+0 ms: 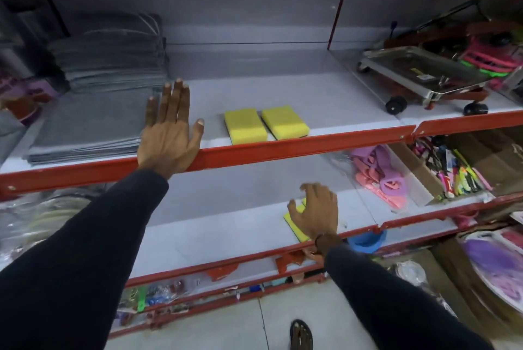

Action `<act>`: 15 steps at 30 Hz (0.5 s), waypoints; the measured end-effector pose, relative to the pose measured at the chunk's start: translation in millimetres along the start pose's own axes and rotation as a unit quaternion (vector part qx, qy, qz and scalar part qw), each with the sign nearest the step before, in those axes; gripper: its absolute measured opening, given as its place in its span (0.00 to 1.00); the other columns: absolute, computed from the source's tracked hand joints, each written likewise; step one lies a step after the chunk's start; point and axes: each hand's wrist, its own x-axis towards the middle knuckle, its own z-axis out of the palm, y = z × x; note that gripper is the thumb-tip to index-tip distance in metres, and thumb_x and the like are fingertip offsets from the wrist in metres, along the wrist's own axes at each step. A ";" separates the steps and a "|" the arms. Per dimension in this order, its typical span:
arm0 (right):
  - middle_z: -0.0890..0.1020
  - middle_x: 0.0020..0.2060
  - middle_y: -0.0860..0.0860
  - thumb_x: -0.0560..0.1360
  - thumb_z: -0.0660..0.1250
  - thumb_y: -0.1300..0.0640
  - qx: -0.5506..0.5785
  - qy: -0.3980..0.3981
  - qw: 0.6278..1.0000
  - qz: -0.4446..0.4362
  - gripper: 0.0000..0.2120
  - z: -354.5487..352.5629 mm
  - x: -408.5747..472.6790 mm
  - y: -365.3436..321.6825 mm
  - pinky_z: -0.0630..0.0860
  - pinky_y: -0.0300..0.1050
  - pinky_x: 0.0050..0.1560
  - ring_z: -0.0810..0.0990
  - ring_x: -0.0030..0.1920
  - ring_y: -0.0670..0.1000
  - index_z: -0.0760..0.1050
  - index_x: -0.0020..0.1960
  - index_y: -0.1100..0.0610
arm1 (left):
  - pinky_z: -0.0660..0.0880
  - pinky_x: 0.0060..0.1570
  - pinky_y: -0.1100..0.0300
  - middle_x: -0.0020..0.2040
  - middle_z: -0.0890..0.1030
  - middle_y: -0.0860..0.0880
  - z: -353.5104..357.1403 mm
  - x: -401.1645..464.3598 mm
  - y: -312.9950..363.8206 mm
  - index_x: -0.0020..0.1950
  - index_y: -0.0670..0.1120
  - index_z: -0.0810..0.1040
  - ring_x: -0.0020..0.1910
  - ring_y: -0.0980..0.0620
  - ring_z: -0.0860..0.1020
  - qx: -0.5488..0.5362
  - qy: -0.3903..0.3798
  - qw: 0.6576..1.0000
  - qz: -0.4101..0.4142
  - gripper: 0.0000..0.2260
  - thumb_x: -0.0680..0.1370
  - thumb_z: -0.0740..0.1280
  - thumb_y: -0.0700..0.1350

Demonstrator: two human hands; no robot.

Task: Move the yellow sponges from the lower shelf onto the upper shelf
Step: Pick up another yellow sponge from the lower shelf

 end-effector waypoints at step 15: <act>0.76 0.60 0.54 0.69 0.63 0.43 -0.062 -0.216 0.972 -0.067 0.23 78.3 -25.1 -45.2 0.72 0.55 0.52 0.77 0.53 0.60 0.74 0.62 0.50 | 0.41 0.82 0.42 0.85 0.40 0.46 10.4 9.7 -3.5 0.84 0.43 0.40 0.84 0.47 0.39 -0.008 0.006 1.000 0.016 0.33 0.82 0.43 0.58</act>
